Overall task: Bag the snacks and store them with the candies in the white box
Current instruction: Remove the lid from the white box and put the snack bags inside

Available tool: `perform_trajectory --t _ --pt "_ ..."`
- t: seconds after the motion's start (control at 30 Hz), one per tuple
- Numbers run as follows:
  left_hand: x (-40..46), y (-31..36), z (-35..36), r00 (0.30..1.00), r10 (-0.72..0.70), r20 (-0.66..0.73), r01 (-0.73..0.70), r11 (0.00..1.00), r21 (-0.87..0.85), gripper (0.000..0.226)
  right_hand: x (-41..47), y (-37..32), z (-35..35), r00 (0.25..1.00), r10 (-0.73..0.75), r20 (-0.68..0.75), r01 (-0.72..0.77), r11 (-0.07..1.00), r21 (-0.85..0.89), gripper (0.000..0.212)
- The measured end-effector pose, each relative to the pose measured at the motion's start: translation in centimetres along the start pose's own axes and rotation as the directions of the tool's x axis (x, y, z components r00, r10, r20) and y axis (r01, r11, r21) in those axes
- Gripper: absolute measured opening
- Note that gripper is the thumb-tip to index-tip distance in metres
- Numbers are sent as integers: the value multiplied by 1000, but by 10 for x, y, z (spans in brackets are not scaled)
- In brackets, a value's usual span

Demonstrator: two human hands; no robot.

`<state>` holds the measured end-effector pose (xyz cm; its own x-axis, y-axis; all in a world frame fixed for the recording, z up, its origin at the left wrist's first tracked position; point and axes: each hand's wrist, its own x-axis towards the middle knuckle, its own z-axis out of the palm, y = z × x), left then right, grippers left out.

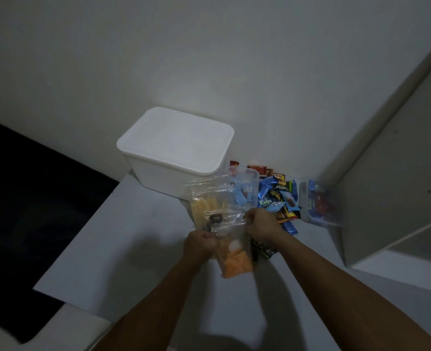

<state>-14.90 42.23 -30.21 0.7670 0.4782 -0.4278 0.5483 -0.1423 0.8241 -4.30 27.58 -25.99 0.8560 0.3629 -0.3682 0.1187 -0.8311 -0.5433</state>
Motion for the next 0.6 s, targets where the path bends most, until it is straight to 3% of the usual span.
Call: perform_trajectory --t 0.13,0.37,0.5,0.6 --pt "13 13 -21 996 36 -85 -33 999 38 19 9 -16 -17 998 -19 -64 22 999 49 30" --pt "43 80 -99 943 34 -332 -60 996 -71 11 39 -76 -54 974 -111 -198 145 975 168 21" --pt "77 111 -154 889 32 -456 -83 992 -93 11 57 -114 -68 982 -10 -190 74 940 333 13" --pt "114 119 -193 857 -31 -514 -48 989 -141 37 74 -135 -71 979 88 -183 -15 930 366 17"
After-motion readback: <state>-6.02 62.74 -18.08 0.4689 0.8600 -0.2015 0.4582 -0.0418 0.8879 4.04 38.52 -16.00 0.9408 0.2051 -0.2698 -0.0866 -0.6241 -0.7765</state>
